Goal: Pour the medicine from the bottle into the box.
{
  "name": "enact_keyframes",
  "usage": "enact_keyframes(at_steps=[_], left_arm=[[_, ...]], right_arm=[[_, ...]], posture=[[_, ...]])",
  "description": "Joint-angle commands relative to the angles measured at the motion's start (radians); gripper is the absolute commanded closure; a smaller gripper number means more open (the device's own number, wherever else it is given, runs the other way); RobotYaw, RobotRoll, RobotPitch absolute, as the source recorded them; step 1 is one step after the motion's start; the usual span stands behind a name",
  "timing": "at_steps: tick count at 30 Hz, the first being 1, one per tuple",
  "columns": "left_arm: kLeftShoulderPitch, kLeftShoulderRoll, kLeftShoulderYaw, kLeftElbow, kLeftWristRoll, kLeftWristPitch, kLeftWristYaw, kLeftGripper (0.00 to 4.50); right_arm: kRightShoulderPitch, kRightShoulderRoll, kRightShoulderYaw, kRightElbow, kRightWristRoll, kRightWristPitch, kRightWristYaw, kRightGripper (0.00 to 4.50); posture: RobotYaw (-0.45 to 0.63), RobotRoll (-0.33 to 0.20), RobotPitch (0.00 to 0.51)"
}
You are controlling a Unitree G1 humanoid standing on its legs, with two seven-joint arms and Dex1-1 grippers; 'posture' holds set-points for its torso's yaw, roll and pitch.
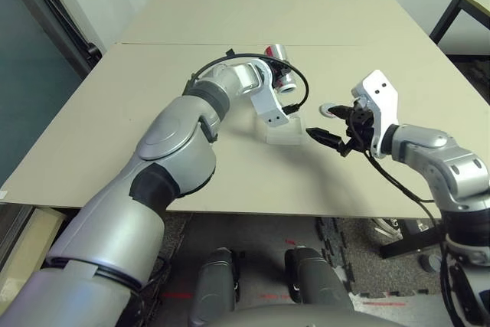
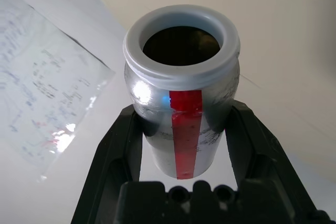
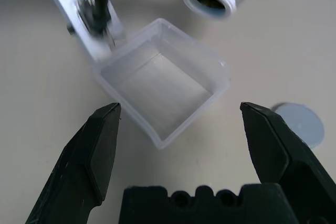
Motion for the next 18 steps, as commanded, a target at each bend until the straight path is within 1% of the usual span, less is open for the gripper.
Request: enact_keyframes(at_steps=[1, 7, 18], left_arm=[[-0.012, -0.014, -0.032, 0.008, 0.031, 0.007, 0.019, 2.02], [-0.008, -0.018, -0.062, 0.0, 0.062, 0.004, 0.032, 2.02], [0.017, 0.024, -0.124, -0.017, 0.119, -0.018, 0.101, 2.02]], right_arm=[[-0.003, 0.005, 0.008, 0.018, -0.012, -0.012, -0.006, 0.0], [-0.007, 0.012, 0.013, 0.036, -0.019, -0.021, -0.003, 0.0], [-0.035, 0.028, 0.028, 0.085, -0.032, -0.043, 0.011, 0.0]], posture=[[-0.18, 0.0, 0.061], [-0.17, 0.0, 0.059], [-0.13, 0.0, 0.054]])
